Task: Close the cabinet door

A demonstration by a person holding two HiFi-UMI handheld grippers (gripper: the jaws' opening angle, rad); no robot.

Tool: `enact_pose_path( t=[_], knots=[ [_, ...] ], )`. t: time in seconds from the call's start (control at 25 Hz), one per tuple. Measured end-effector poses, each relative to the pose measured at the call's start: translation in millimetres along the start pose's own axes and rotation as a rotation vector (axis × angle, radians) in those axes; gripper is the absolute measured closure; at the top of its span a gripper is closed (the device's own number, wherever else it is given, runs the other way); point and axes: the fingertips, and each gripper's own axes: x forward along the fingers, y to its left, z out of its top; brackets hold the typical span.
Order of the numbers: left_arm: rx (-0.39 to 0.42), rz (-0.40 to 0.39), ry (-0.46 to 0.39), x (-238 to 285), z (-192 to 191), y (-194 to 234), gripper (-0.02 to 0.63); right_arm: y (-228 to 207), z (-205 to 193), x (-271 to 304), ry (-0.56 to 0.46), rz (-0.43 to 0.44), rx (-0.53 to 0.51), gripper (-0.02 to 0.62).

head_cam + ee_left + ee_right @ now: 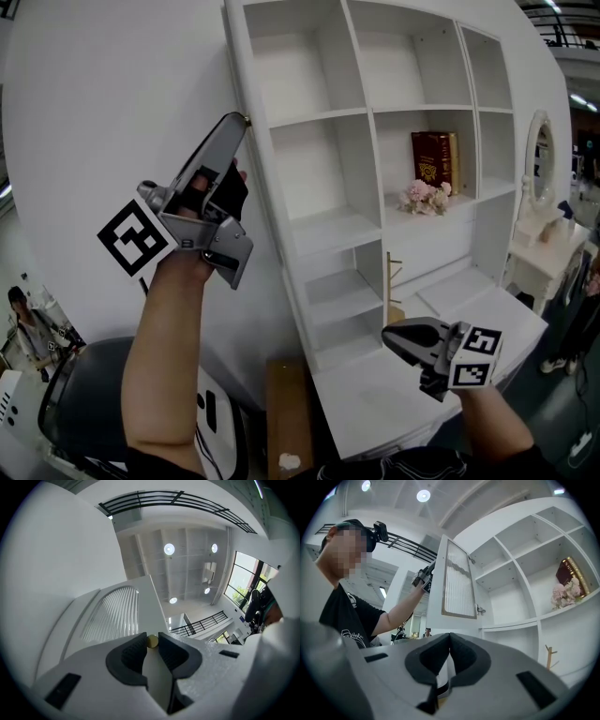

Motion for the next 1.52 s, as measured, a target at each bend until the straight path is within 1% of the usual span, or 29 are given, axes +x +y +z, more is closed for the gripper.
enact_pose_path(
  t=[0.12,0.28,0.56,0.8,1.04,1.28,1.52],
  knots=[
    [0.009,-0.004,-0.015,0,1,-2,0.525,-7,2,-7,-0.012,-0.01,0.017,0.591],
    [0.026,-0.005,-0.017,0,3,-6,0.525,-10,4,-10,-0.011,-0.003,0.021,0.591],
    [0.054,0.02,-0.013,5,6,-18,0.525,-16,9,-9,-0.001,0.048,0.03,0.591],
    [0.11,0.054,0.015,36,-27,-15,0.525,-56,3,-20,0.009,0.092,0.053,0.591],
    [0.173,0.086,0.042,54,-42,-17,0.526,-74,8,-26,-0.005,0.128,0.06,0.591],
    [0.216,0.116,0.065,80,-61,-15,0.525,-97,10,-38,-0.01,0.137,0.07,0.591],
    [0.259,0.154,0.076,105,-80,-10,0.526,-124,16,-58,-0.025,0.121,0.075,0.591]
  ],
)
